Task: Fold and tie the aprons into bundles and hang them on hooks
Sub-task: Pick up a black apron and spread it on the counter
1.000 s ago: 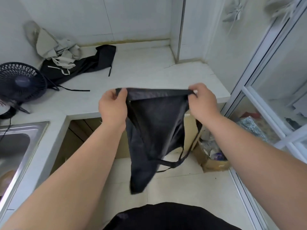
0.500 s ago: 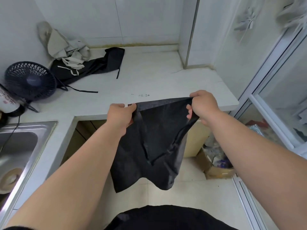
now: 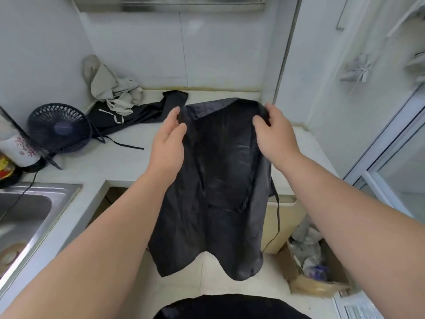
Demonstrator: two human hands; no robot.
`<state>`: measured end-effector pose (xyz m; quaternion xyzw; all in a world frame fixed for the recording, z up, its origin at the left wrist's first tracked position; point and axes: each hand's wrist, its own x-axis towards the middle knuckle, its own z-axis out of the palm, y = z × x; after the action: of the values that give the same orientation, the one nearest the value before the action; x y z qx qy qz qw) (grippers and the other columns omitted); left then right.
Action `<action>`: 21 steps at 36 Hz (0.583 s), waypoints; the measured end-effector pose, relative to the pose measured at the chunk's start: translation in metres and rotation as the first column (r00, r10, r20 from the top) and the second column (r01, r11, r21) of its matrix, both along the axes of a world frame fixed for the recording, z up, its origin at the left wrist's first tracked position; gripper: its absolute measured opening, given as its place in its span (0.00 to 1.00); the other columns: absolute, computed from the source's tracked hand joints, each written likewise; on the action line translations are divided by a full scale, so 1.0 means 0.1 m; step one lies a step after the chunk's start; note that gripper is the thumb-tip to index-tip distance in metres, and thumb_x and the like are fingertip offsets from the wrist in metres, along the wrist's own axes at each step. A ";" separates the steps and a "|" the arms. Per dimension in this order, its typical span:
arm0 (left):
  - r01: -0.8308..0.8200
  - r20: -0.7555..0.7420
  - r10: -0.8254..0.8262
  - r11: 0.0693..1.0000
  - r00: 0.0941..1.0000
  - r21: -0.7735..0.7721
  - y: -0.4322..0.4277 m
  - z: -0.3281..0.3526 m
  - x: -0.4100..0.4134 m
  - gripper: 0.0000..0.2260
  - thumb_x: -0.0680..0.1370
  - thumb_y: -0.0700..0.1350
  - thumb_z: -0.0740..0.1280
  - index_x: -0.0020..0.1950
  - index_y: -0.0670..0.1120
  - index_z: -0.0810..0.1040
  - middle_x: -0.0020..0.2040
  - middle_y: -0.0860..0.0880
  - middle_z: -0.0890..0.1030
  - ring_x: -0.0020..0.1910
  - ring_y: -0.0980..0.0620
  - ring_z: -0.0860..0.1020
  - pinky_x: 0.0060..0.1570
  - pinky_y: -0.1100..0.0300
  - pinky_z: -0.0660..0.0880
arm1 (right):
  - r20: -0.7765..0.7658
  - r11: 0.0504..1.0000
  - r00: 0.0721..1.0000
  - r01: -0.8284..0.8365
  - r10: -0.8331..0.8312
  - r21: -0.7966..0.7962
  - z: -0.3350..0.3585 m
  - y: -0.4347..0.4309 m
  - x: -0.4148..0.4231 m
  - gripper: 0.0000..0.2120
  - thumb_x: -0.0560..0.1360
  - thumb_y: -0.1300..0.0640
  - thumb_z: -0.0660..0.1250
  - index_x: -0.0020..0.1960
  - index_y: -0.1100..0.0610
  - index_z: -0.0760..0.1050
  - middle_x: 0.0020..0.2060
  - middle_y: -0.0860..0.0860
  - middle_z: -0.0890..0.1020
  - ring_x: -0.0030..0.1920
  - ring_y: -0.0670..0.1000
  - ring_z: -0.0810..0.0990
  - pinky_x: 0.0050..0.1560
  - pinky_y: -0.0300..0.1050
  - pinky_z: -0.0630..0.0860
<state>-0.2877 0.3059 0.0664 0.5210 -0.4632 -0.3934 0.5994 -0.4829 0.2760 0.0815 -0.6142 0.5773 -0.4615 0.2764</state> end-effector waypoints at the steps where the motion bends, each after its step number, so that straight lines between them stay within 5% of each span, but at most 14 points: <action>1: 0.005 0.043 -0.004 0.999 0.999 -0.033 -0.04 0.02 -0.03 0.20 0.83 0.41 0.56 0.75 0.51 0.64 0.73 0.56 0.67 0.72 0.61 0.64 0.73 0.62 0.58 | -0.021 0.999 0.999 -0.042 0.041 -0.020 0.01 -0.05 0.00 0.22 0.80 0.56 0.57 0.73 0.57 0.61 0.63 0.49 0.72 0.59 0.49 0.72 0.58 0.38 0.66; 8: 0.080 0.213 -0.058 0.992 0.975 -0.095 -0.57 0.21 -0.13 0.22 0.84 0.44 0.54 0.78 0.50 0.54 0.77 0.59 0.57 0.74 0.65 0.53 0.73 0.66 0.51 | -0.257 0.990 0.956 -0.144 0.140 0.005 0.08 -0.59 0.00 0.39 0.76 0.62 0.58 0.77 0.52 0.36 0.76 0.50 0.56 0.58 0.48 0.68 0.56 0.42 0.66; 12: 0.068 0.230 -0.046 0.994 0.972 -0.088 -1.08 0.18 -0.06 0.22 0.84 0.45 0.54 0.78 0.51 0.55 0.77 0.58 0.56 0.76 0.62 0.51 0.76 0.59 0.49 | -0.284 0.990 0.949 -0.141 0.136 0.003 0.13 -1.07 0.03 0.39 0.74 0.64 0.58 0.76 0.51 0.40 0.66 0.53 0.65 0.63 0.55 0.68 0.59 0.47 0.68; 21: 0.130 0.252 -0.117 0.991 0.961 -0.036 -2.56 0.18 0.28 0.23 0.84 0.46 0.53 0.78 0.53 0.53 0.77 0.59 0.54 0.76 0.63 0.50 0.76 0.60 0.47 | -0.311 0.998 0.948 -0.066 0.070 0.023 0.08 -2.53 0.31 0.34 0.70 0.65 0.60 0.72 0.54 0.51 0.50 0.53 0.68 0.51 0.55 0.68 0.48 0.53 0.70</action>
<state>-0.2593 0.0497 0.0842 0.5204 -0.5765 -0.3494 0.5241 -0.4516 0.0234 0.0893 -0.6971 0.5951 -0.3454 0.2014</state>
